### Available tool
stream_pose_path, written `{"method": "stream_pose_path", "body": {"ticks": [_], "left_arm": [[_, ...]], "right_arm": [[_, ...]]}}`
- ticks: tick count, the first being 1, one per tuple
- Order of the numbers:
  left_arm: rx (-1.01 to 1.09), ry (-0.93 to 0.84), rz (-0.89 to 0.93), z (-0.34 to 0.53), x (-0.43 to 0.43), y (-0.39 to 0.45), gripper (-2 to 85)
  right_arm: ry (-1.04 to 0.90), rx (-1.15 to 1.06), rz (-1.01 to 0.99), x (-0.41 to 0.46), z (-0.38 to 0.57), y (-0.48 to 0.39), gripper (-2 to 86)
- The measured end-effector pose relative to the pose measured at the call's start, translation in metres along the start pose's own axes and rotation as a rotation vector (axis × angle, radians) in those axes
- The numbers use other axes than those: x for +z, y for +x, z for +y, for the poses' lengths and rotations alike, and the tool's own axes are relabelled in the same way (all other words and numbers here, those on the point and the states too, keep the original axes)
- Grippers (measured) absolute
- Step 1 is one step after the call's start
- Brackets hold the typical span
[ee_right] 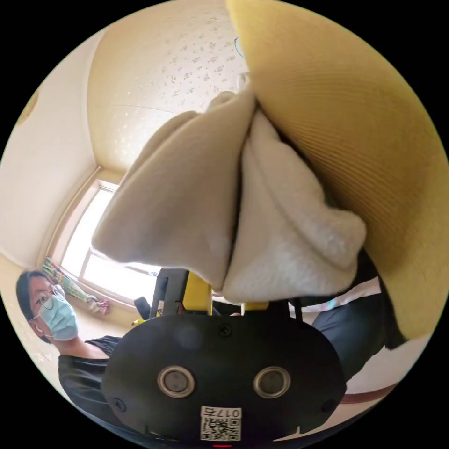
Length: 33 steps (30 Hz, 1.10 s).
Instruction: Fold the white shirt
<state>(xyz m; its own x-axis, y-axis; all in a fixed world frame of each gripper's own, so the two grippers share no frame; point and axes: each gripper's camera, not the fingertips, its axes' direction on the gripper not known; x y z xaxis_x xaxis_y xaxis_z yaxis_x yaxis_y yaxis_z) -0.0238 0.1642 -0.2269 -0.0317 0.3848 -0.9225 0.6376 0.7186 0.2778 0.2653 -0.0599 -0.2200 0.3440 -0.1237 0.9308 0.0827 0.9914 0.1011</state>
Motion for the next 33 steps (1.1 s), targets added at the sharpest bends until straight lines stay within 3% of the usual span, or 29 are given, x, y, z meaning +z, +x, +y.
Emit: {"method": "stream_pose_path", "body": {"ticks": [7,12,17,21,25,27,29,33], "left_arm": [[-0.045,-0.011,-0.009,-0.011,0.008,0.003,10.1],[-0.071,-0.012,0.014,-0.025,0.01,0.006,10.1],[-0.044,-0.016,-0.058,-0.042,0.008,0.021,10.1],[-0.086,0.005,-0.112,-0.046,0.004,0.018,9.9],[-0.059,-0.023,-0.258,-0.045,0.004,0.02,4.4],[-0.051,-0.05,-0.332,-0.044,0.006,0.022,0.5],[-0.037,-0.089,-0.411,-0.043,0.006,0.022,-0.5],[-0.029,-0.081,-0.485,-0.043,-0.008,0.02,-0.8]], "right_arm": [[0.074,-0.071,0.262,0.03,0.046,-0.041,7.5],[0.038,-0.277,0.264,0.055,0.047,-0.074,6.4],[-0.009,-0.234,0.41,0.065,0.057,-0.061,7.5],[0.016,-0.194,0.4,0.067,0.096,-0.04,8.2],[0.068,-0.142,0.435,0.037,0.141,-0.049,5.6],[0.165,-0.201,0.521,0.021,0.166,-0.075,3.5],[0.315,-0.405,0.544,0.01,0.207,-0.116,1.7],[0.373,-0.769,0.324,0.028,0.253,-0.142,0.9]]}}
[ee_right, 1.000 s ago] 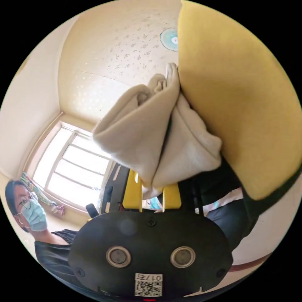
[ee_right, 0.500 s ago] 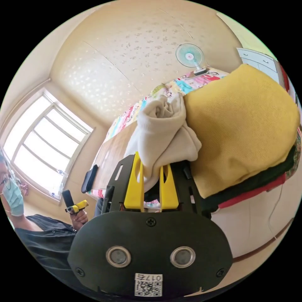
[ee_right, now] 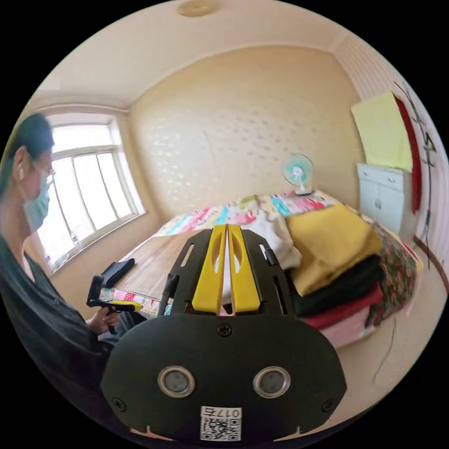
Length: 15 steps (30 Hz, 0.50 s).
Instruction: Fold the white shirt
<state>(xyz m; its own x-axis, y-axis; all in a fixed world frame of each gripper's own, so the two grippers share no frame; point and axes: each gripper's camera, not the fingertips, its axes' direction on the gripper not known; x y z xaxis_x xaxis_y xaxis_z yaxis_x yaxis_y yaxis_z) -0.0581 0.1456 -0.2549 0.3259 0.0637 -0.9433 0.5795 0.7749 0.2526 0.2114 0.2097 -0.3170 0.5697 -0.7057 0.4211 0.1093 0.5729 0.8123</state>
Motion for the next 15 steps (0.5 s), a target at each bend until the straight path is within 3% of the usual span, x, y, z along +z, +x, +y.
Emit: {"method": "stream_pose_path", "body": {"ticks": [3,6,8,11,15], "left_arm": [[-0.081,0.04,-0.044,0.003,-0.03,-0.029,-0.7],[-0.129,0.076,-0.238,0.017,-0.087,-0.071,0.7],[-0.168,0.149,-0.551,0.028,-0.159,-0.104,6.9],[-0.322,0.283,-0.876,0.042,-0.267,-0.159,8.4],[-0.566,0.483,-0.822,0.086,-0.386,-0.254,10.8]], "right_arm": [[-0.142,-0.036,-0.259,0.044,0.007,-0.004,0.7],[-0.189,-0.087,-0.445,0.074,0.014,-0.015,0.5],[-0.209,-0.118,-0.485,0.084,0.015,-0.018,0.5],[-0.221,-0.092,-0.473,0.09,0.02,-0.003,0.5],[-0.226,0.05,-0.58,0.096,0.029,0.035,0.4]]}}
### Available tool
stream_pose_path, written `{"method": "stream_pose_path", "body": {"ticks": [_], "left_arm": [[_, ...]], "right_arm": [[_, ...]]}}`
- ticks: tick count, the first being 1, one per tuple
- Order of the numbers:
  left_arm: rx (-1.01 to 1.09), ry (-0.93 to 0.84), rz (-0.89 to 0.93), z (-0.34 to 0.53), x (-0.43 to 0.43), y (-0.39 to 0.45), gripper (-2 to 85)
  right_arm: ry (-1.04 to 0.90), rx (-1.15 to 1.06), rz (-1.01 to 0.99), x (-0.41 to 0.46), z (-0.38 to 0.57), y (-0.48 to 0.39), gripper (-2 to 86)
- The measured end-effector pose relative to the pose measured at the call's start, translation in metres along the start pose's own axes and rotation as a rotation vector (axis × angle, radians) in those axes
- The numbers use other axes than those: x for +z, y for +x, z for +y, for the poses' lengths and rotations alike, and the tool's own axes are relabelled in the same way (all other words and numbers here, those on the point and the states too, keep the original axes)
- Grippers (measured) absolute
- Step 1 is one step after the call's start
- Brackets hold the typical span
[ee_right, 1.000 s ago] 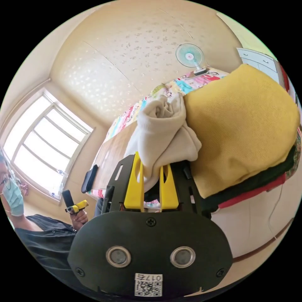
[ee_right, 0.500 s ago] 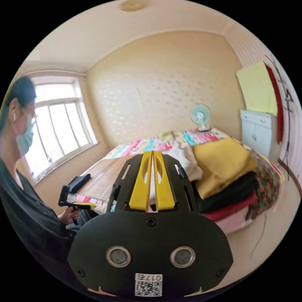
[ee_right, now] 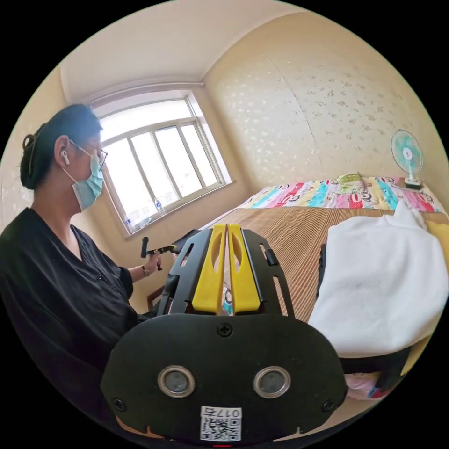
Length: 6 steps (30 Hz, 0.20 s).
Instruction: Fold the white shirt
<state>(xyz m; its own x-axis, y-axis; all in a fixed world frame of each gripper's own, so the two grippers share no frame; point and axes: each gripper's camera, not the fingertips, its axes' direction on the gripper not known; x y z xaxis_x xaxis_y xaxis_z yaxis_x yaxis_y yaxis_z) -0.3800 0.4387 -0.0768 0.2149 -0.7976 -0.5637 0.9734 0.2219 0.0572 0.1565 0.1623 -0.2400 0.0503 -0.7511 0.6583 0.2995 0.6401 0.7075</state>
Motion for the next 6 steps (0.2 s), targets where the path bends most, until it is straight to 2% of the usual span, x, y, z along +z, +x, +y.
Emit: {"method": "stream_pose_path", "body": {"ticks": [2,6], "left_arm": [[-0.182,-0.044,-0.137,-0.019,0.011,-0.074,12.4],[-0.275,-0.069,-0.188,-0.039,0.021,-0.126,15.4]], "right_arm": [[0.052,0.064,-0.195,-0.013,0.009,0.026,0.4],[0.148,0.09,-0.413,-0.035,0.021,0.051,0.4]]}}
